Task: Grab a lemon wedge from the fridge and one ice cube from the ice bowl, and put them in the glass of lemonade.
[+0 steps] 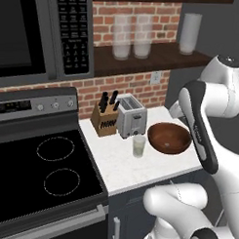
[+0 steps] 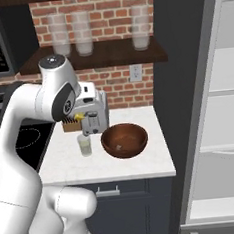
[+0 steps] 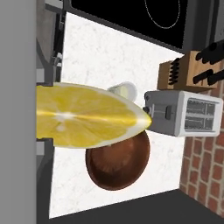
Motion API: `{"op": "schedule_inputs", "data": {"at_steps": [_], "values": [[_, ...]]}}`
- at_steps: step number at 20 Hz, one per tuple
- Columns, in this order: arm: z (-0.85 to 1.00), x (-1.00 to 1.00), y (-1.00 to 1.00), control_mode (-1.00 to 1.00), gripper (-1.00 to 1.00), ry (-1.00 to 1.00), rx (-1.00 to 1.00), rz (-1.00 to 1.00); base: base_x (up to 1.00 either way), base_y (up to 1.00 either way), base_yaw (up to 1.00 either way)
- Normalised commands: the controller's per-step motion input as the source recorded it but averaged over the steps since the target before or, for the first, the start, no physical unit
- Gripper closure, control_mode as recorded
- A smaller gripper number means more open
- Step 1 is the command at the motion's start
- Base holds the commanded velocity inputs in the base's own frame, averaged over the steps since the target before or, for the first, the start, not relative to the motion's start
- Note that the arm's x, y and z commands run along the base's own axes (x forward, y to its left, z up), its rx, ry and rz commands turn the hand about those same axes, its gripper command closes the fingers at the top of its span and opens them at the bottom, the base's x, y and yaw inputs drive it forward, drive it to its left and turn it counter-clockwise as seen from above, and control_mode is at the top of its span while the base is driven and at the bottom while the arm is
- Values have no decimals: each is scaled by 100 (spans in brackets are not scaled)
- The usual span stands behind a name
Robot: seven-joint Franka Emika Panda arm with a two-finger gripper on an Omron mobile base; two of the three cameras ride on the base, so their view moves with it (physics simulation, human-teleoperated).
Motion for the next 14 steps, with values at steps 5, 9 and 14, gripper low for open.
{"op": "schedule_inputs", "data": {"at_steps": [5,9,14], "values": [[-27,0,6,-100,100,0,-21,33,0,0,0],[-36,1,3,-100,100,0,-25,50,0,0,0],[-36,-7,0,-100,100,0,-27,62,0,0,0]]}}
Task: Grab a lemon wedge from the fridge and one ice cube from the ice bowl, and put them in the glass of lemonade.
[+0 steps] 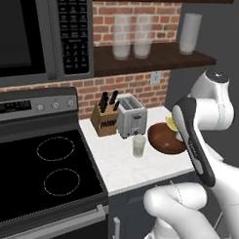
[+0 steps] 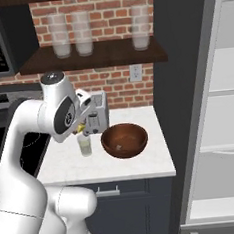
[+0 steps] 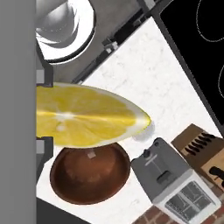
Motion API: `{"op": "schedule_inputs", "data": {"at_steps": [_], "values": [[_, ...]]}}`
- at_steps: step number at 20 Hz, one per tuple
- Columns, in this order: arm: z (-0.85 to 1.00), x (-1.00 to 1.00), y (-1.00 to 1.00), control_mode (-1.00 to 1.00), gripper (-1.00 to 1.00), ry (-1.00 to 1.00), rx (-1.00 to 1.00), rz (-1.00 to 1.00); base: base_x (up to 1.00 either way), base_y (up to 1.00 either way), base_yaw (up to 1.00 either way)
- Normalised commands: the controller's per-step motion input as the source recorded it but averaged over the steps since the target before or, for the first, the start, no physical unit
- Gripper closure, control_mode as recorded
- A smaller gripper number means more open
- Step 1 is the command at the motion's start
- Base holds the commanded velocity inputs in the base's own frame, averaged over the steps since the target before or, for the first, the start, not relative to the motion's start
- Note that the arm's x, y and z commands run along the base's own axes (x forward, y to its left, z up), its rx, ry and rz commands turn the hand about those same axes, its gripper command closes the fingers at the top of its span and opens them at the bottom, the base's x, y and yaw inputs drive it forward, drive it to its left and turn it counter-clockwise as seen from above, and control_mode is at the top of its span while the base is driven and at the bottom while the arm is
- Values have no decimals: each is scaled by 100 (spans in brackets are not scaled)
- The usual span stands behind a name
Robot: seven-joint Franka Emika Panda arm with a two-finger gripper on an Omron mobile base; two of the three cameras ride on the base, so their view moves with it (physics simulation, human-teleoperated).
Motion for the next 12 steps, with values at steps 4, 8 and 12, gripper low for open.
{"op": "schedule_inputs", "data": {"at_steps": [4,8,12], "values": [[-9,-28,0,-100,100,2,-39,60,0,0,0],[0,-35,0,-100,100,9,-51,49,0,0,0],[1,-34,0,-100,100,5,-52,41,0,0,0]]}}
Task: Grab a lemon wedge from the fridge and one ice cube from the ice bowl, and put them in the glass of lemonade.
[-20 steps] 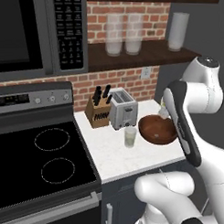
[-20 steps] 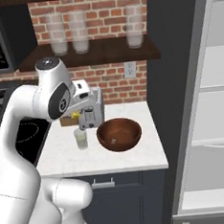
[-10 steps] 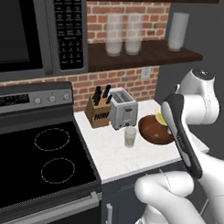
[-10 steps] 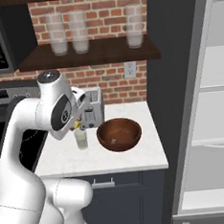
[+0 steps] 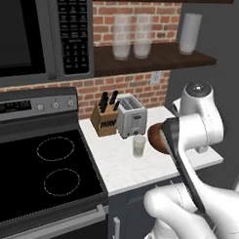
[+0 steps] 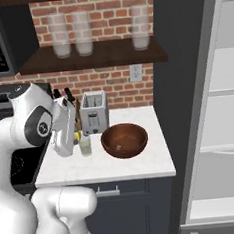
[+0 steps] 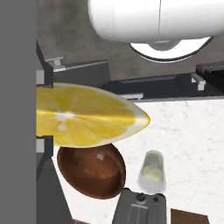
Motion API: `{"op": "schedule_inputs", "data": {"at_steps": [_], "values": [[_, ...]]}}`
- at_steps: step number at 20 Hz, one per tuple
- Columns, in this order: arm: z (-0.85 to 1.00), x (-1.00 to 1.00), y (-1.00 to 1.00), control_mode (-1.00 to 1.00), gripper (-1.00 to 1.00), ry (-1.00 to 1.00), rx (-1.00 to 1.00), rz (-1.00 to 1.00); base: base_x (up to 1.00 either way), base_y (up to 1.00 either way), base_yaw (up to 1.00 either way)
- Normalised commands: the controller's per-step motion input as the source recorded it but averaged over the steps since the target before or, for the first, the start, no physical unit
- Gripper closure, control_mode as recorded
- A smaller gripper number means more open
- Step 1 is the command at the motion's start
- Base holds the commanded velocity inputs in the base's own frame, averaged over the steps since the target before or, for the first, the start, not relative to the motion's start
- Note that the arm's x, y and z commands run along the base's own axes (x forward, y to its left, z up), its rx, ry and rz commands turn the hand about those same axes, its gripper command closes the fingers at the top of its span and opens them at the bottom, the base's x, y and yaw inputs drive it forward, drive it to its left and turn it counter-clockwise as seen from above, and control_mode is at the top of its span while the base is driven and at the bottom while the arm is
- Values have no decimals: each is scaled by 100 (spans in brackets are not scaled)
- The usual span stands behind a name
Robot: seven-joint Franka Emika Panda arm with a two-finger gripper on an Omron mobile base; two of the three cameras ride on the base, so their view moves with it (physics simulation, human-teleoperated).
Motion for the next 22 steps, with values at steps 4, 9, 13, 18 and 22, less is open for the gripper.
{"op": "schedule_inputs", "data": {"at_steps": [4,9,13,18,22], "values": [[1,-14,0,-100,100,4,-50,36,0,0,0],[0,0,0,-100,100,8,-44,28,0,0,0],[0,17,5,-100,100,12,-32,18,0,0,0],[0,41,3,-100,100,17,-18,12,0,0,0],[0,54,7,-100,100,21,-3,6,0,0,0]]}}
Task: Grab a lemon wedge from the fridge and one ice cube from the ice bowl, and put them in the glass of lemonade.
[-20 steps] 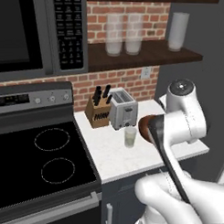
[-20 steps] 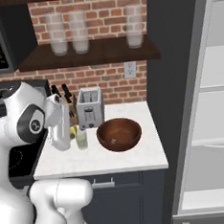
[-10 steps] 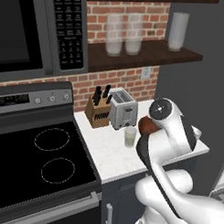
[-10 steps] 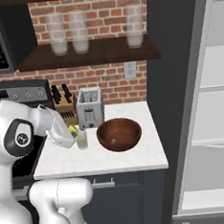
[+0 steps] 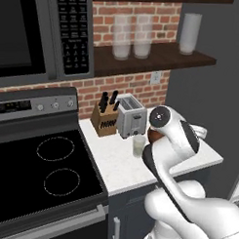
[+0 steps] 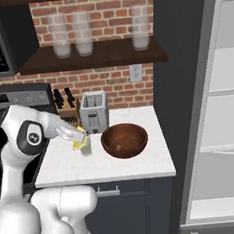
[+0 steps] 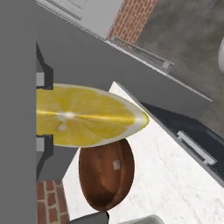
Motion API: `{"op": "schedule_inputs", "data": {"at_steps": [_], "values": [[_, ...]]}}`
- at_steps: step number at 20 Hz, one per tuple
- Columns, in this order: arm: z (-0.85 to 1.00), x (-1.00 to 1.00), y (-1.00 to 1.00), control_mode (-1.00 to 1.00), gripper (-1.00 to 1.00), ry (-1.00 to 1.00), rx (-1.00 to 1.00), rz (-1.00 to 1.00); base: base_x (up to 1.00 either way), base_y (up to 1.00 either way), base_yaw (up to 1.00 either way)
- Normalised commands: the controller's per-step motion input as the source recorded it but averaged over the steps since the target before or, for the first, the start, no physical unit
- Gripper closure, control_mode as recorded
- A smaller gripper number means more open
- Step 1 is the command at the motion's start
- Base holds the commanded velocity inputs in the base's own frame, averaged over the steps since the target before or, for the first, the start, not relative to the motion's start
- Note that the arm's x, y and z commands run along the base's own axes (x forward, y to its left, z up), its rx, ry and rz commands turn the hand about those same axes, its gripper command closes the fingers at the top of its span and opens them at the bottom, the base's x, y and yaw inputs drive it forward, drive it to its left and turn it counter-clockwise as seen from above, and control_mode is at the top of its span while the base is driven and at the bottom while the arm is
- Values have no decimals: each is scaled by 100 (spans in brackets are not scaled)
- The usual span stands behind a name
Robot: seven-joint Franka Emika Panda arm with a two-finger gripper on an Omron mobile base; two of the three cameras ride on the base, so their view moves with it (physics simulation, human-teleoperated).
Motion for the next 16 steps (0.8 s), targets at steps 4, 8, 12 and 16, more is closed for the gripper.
{"op": "schedule_inputs", "data": {"at_steps": [4,8,12,16], "values": [[0,56,2,-100,100,7,0,1,0,0,0],[-1,44,19,-100,100,1,-5,0,0,0,0],[-22,39,31,-100,100,-4,-15,0,0,0,0],[-36,31,40,-100,100,-15,-20,0,0,0,0]]}}
